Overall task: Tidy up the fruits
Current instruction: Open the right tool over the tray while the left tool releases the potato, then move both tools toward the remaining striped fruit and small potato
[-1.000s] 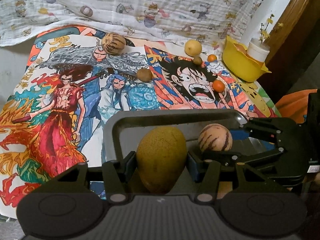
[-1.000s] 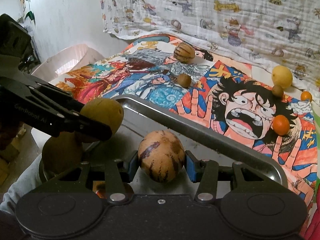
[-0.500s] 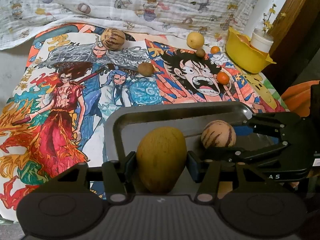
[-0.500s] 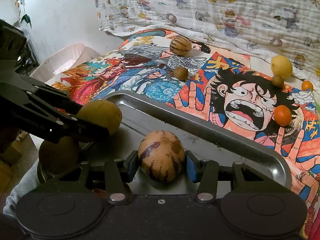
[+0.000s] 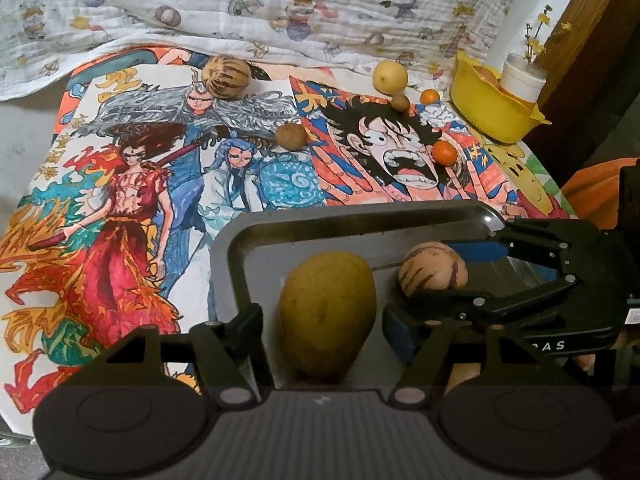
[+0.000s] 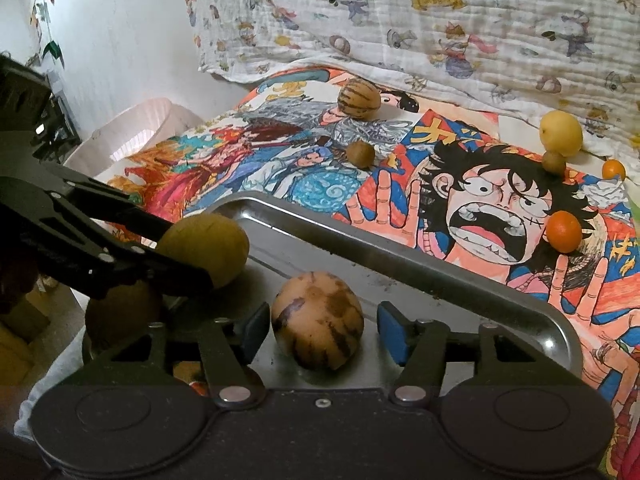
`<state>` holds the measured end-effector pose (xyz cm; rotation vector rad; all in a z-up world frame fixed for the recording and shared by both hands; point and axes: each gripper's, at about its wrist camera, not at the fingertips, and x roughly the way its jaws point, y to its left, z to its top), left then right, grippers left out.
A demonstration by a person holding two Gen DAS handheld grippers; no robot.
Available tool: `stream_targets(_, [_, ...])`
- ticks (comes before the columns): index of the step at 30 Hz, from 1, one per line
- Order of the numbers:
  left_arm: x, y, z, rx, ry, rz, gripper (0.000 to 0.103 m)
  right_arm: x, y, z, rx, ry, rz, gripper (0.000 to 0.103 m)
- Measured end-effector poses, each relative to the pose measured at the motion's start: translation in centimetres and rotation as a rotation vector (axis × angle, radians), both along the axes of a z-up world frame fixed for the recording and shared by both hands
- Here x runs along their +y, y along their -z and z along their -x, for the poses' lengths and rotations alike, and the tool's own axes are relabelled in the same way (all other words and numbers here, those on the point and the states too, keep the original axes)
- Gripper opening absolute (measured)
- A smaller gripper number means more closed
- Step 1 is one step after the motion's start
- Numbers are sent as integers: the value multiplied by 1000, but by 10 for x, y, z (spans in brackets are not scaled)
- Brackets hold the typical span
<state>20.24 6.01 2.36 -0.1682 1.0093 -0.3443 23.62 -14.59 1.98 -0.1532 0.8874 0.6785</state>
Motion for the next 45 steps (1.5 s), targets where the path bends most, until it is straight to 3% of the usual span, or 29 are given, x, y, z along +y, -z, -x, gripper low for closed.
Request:
stream_targets(8, [8,-21,18,-44,6,-4,98,-13,-22,13,-27,-12,-29,95])
stream_targets(13, [12,-27,35,-51,24,-38,102,-15,-34,31,-61,-49,23,102])
stream_targets(19, [20,-24,54,-30,18,-74,102,-18,-37,51,-110,-87,128,102])
stream_targets(29, [29,-24,71,-14,-3,-135,102,-30,-37,57,-121,-27,173,102])
stream_targets(45, [33,-26,65,-13,-28,-208,102,-39,-34,37,-155,31,223,102])
